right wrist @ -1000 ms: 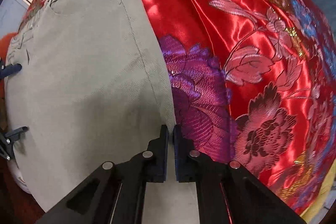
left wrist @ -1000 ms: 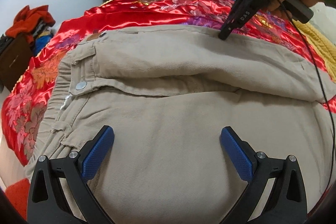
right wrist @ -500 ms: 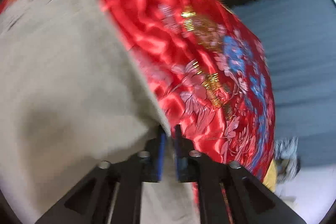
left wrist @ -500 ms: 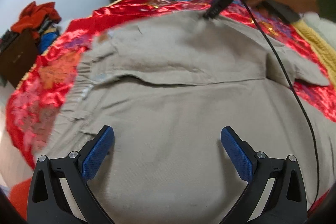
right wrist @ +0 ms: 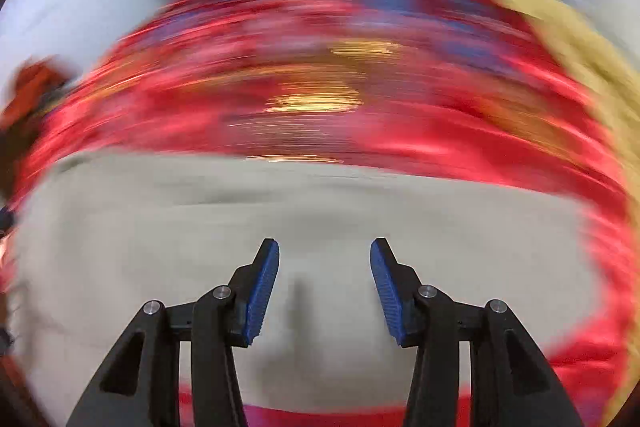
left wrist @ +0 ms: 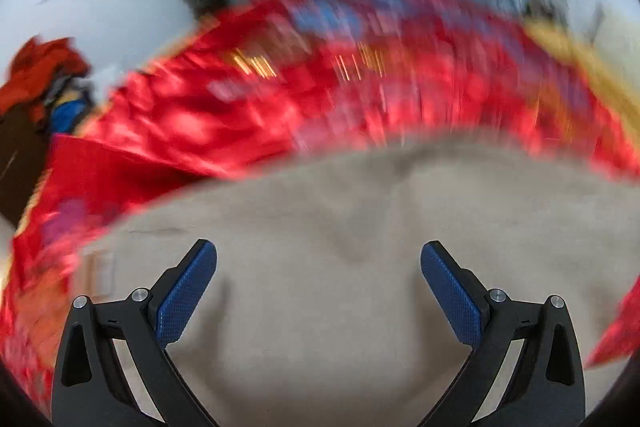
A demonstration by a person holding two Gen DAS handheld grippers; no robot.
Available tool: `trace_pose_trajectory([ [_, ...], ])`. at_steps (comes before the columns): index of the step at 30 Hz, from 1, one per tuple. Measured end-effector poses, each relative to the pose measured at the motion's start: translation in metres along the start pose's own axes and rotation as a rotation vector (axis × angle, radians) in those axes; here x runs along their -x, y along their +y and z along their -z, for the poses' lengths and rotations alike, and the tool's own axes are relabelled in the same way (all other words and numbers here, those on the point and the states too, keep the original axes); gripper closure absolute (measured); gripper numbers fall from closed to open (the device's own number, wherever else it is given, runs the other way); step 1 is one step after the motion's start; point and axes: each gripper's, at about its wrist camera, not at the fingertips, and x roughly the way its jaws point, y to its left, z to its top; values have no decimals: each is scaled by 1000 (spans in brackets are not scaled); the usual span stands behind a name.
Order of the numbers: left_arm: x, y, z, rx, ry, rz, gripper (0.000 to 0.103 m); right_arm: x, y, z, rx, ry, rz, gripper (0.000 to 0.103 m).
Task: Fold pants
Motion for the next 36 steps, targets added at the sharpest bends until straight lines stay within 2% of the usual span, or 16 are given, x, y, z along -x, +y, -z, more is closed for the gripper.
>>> trace_pose_trajectory([
  [2,-20,-4,14,-45,31,33,1,-13,-89,-8,-150,58,51,54],
  [4,-16,-2,24,-53,-19,50,1,-25,-154,-12,-304,100,-3,54],
  [10,-14,-1,33,-47,-45,58,1,-87,-172,-35,-261,152,-133,54],
  [11,-14,1,33,-44,-47,61,1,-94,-171,-31,-237,176,-163,57],
  [12,-13,2,34,-42,-49,63,1,-106,-161,-32,-181,207,-171,89],
  [15,-17,0,28,-46,-58,54,1,-89,-121,-62,142,77,105,102],
  [18,-19,-4,28,-69,-63,24,1,-67,-116,-93,139,-125,294,102],
  [20,-19,-4,28,-66,-65,28,1,-80,-119,-99,87,-109,413,98],
  [22,-19,-4,28,-67,-66,26,1,-96,-124,-92,29,-10,425,76],
  [24,-19,-5,28,-67,-69,26,1,-79,-115,-78,-72,-93,280,75],
  [26,-20,-5,28,-70,-69,21,1,-60,-89,-63,-142,-146,11,71],
  [29,-20,-7,27,-81,-62,-2,1,-58,-32,-29,-133,-13,-495,37],
  [30,-20,-9,26,-85,-60,-14,1,-60,-10,-15,-81,34,-524,37],
  [31,-19,-12,25,-92,-56,-37,1,-63,4,-6,-31,67,-505,37],
  [33,-15,-19,21,-113,-41,-93,1,-74,22,21,121,163,-277,40],
  [36,8,-29,15,-128,-6,-242,2,-27,-25,45,134,41,36,40],
])
